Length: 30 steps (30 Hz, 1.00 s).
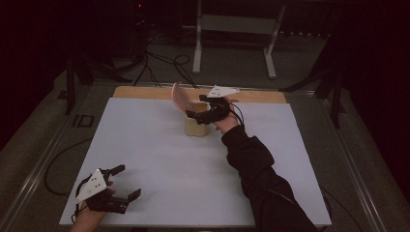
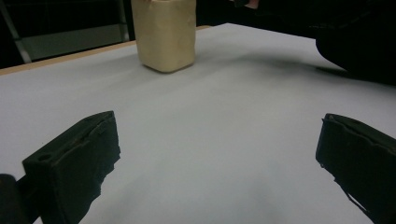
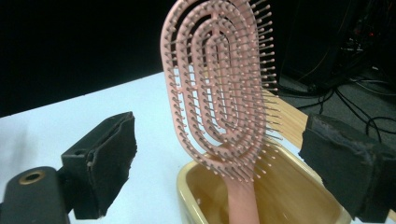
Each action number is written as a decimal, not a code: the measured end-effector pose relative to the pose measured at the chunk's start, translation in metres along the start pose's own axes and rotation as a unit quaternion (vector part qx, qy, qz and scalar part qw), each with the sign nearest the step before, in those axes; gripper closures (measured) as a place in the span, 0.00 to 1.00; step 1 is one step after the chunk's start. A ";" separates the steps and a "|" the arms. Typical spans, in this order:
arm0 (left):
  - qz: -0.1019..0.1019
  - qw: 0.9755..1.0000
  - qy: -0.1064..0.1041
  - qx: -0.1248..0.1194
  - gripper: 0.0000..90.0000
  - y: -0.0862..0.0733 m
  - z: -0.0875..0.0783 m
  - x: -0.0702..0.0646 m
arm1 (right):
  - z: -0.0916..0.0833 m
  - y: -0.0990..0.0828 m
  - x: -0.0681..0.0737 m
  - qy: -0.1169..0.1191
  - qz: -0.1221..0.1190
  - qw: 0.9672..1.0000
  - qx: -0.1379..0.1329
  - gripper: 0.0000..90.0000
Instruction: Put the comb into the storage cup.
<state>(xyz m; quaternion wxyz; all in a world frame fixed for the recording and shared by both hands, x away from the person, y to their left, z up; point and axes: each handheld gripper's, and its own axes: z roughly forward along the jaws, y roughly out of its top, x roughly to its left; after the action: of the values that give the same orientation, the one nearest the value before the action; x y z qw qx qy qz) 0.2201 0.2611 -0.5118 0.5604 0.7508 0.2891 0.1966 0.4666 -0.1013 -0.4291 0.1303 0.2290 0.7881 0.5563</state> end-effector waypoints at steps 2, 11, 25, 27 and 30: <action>0.001 1.000 0.000 0.000 0.00 0.000 0.000 0.000 | -0.002 0.001 0.000 0.000 0.000 1.000 0.000 0.11; 0.001 1.000 0.001 -0.001 0.00 0.000 -0.001 0.000 | -0.012 0.002 0.001 0.000 0.000 1.000 0.004 0.11; 0.002 1.000 0.002 0.000 0.00 0.000 -0.001 0.000 | -0.030 -0.004 0.006 0.000 0.003 1.000 0.015 0.11; 0.001 1.000 0.002 0.000 0.00 0.000 -0.001 0.000 | -0.033 -0.005 0.005 0.000 0.001 1.000 0.015 0.11; 0.002 1.000 0.002 0.000 0.00 0.000 -0.001 0.000 | -0.039 -0.006 0.006 -0.004 0.004 1.000 0.017 0.11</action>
<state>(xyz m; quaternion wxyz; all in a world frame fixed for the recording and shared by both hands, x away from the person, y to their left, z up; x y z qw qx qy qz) 0.2191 0.2615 -0.5111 0.5599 0.7506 0.2888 0.1993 0.4420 -0.1321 -0.4212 0.1269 0.2367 0.7961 0.5423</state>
